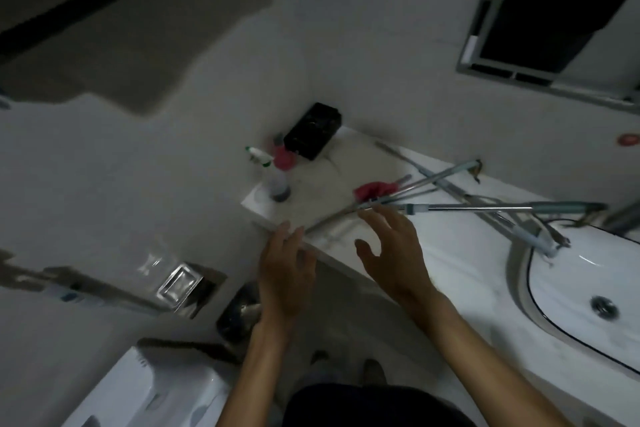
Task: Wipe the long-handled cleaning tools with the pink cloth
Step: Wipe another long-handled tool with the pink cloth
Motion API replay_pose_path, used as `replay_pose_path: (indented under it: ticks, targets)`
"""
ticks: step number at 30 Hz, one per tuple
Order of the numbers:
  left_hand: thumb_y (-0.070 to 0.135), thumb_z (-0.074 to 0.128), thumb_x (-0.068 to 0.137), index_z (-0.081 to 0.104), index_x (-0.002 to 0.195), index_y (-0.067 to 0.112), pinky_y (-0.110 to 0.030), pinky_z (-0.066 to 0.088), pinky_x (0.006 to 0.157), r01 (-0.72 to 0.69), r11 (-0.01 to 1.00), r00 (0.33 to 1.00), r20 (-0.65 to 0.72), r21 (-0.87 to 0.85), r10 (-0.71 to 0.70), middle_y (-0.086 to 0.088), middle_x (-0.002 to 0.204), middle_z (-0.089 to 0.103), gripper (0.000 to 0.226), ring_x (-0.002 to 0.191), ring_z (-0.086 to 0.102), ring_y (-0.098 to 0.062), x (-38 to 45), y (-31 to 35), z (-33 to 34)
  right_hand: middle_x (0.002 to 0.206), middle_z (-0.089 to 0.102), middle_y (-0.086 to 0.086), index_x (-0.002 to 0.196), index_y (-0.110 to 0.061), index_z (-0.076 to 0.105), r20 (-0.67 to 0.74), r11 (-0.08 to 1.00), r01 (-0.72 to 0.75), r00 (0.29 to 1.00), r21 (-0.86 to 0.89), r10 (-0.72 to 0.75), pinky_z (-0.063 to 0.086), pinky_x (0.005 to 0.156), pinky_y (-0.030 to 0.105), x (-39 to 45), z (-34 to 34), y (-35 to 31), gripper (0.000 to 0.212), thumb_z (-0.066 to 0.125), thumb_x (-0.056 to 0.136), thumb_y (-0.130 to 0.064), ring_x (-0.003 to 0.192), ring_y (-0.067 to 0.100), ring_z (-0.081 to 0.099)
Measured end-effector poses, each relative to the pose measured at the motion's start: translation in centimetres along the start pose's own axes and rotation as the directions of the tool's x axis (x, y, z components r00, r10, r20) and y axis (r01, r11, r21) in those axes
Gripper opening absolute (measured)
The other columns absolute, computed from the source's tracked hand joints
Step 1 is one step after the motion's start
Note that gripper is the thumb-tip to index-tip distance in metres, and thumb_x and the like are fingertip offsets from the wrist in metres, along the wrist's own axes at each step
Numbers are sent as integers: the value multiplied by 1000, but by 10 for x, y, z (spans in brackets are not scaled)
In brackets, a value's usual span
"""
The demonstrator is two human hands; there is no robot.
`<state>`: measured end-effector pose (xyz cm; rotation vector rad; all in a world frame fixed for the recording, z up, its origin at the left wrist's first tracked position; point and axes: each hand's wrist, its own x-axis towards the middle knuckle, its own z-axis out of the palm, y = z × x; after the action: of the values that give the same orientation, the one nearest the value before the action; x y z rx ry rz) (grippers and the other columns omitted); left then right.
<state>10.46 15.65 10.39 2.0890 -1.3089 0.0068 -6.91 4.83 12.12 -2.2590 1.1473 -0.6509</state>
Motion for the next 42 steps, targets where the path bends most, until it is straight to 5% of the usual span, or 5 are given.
replay_pose_path:
  ticks: [8, 20, 25, 33, 42]
  targets:
    - [19, 69, 90, 66, 126, 10, -41, 48, 101, -116, 987, 970, 202, -111, 136, -12, 136, 60, 38, 125, 57, -28, 65, 48, 81, 116, 67, 12, 116, -10, 70, -295, 983, -168, 946, -78, 138, 41, 92, 26, 21, -38, 65, 51, 84, 67, -8, 105, 22, 54]
    - [8, 69, 79, 67, 119, 10, -36, 51, 94, -326, 913, 815, 416, -246, 403, -10, 130, 62, 40, 115, 59, -28, 170, 79, 225, 131, 60, 17, 130, -12, 64, -272, 798, -598, 782, -72, 561, 43, 102, 43, 77, -43, 166, 52, 74, 80, -13, 117, 38, 56]
    - [16, 64, 83, 69, 117, 13, -37, 52, 88, -237, 957, 773, 564, -169, 291, -9, 124, 65, 34, 108, 64, -31, 177, 84, 278, 125, 62, 21, 129, -8, 64, -237, 733, -679, 720, -49, 652, 46, 98, 44, 89, -36, 212, 50, 69, 80, -18, 114, 39, 58]
    - [22, 57, 98, 43, 148, 14, -42, 33, 113, -142, 990, 490, 870, 18, 54, -14, 155, 38, 53, 144, 34, -29, 143, 55, 360, 134, 56, 16, 142, -12, 53, 43, 598, -798, 597, -75, 801, 41, 102, 39, 88, -4, 283, 54, 65, 89, -20, 120, 33, 53]
    - [30, 60, 92, 44, 148, 11, -53, 22, 117, -252, 918, 588, 801, 307, -107, -26, 161, 20, 61, 150, 12, -43, 171, 35, 415, 131, 58, 18, 141, -11, 54, 142, 555, -829, 543, -65, 828, 40, 100, 40, 93, 24, 310, 54, 65, 88, -16, 119, 36, 54]
